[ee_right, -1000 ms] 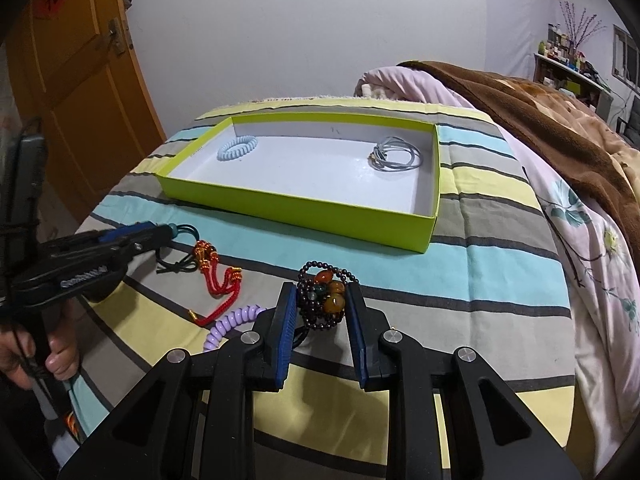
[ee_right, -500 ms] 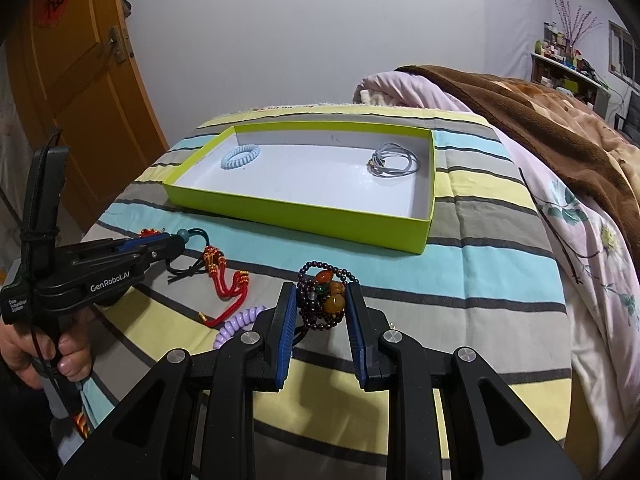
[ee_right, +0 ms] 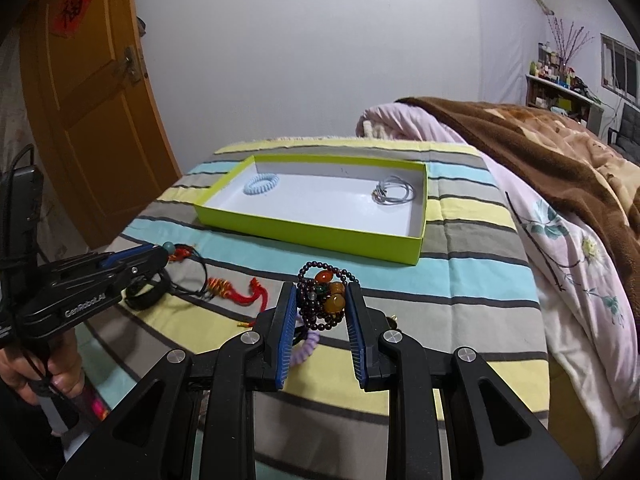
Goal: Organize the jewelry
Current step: 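Lift and carry the bead bracelet and cord hair tie over the green box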
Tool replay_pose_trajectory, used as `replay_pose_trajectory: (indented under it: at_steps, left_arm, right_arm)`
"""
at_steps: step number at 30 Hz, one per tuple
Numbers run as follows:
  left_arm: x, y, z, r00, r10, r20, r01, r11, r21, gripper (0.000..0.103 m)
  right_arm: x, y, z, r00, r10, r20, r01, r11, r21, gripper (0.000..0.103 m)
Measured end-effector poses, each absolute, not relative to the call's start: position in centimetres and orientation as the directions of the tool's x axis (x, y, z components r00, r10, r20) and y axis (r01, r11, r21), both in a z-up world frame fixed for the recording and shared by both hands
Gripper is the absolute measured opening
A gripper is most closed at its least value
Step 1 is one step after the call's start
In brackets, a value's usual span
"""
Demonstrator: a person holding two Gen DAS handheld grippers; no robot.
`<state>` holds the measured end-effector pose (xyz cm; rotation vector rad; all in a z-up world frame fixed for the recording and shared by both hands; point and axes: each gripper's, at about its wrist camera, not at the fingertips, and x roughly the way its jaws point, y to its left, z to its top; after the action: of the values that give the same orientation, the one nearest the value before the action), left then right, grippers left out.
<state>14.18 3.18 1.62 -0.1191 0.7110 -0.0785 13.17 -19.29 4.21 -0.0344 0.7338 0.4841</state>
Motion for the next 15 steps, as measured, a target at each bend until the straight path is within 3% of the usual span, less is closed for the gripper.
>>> replay_pose_trajectory:
  at_steps: [15]
  left_arm:
    - [9.6, 2.5, 5.8, 0.814, -0.163, -0.557, 0.095, 0.984, -0.150, 0.018]
  right_arm:
    - [9.1, -19.7, 7.2, 0.676, 0.434, -0.595, -0.453, 0.882, 0.129, 0.025]
